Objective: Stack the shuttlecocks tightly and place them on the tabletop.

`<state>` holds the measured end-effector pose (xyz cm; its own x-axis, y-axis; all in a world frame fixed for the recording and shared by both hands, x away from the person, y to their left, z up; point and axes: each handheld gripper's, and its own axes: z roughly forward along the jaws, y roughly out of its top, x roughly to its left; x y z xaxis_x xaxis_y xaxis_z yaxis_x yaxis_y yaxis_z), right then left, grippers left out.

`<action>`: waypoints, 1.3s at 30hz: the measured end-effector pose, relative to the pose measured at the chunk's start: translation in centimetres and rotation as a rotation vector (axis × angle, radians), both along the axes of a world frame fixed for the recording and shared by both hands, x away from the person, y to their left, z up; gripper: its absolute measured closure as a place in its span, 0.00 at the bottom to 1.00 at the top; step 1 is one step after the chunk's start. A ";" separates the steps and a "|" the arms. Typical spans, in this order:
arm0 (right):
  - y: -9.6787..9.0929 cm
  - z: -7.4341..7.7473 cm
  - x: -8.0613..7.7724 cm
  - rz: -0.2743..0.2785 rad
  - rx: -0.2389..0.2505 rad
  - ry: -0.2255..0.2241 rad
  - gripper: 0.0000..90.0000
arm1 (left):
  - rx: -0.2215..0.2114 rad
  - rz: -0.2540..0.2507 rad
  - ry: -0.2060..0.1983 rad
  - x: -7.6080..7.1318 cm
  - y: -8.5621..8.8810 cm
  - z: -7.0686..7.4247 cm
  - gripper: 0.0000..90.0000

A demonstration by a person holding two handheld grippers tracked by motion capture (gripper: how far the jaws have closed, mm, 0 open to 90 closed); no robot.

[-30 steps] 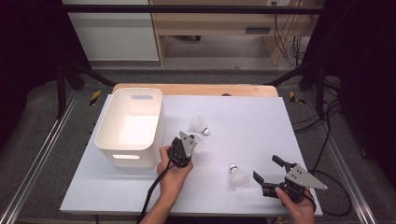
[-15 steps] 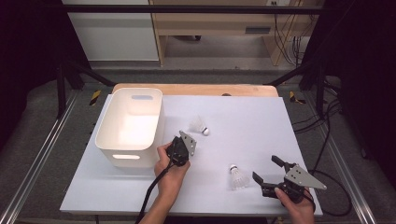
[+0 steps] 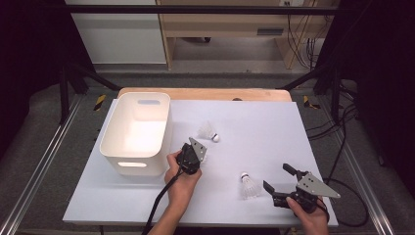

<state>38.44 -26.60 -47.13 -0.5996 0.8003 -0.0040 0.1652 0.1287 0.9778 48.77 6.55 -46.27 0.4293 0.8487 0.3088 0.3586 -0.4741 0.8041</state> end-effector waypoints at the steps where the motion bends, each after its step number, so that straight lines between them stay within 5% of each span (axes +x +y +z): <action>1: 0.0 0.0 0.0 0.000 0.000 0.000 0.08 | 0.000 0.000 0.000 0.0 0.0 0.0 0.90; 3: 0.0 0.0 0.0 0.000 0.000 0.000 0.08 | -0.046 0.000 0.023 0.2 -0.3 -0.2 0.87; 16: 0.0 0.0 0.0 0.000 0.000 0.002 0.08 | -0.105 -0.071 0.046 -0.3 -0.7 -0.3 0.63; 25: -0.2 -0.1 0.1 -0.008 -0.003 0.002 0.07 | -0.183 -0.095 0.015 -1.2 -0.3 0.3 0.39; 30: -0.2 -0.1 0.1 -0.013 0.001 0.007 0.07 | -0.278 -0.097 0.026 -1.4 0.3 0.5 0.24; 39: 0.0 0.1 -0.2 -0.018 -0.009 0.006 0.07 | -0.366 -0.161 -0.029 -3.8 1.6 1.0 0.16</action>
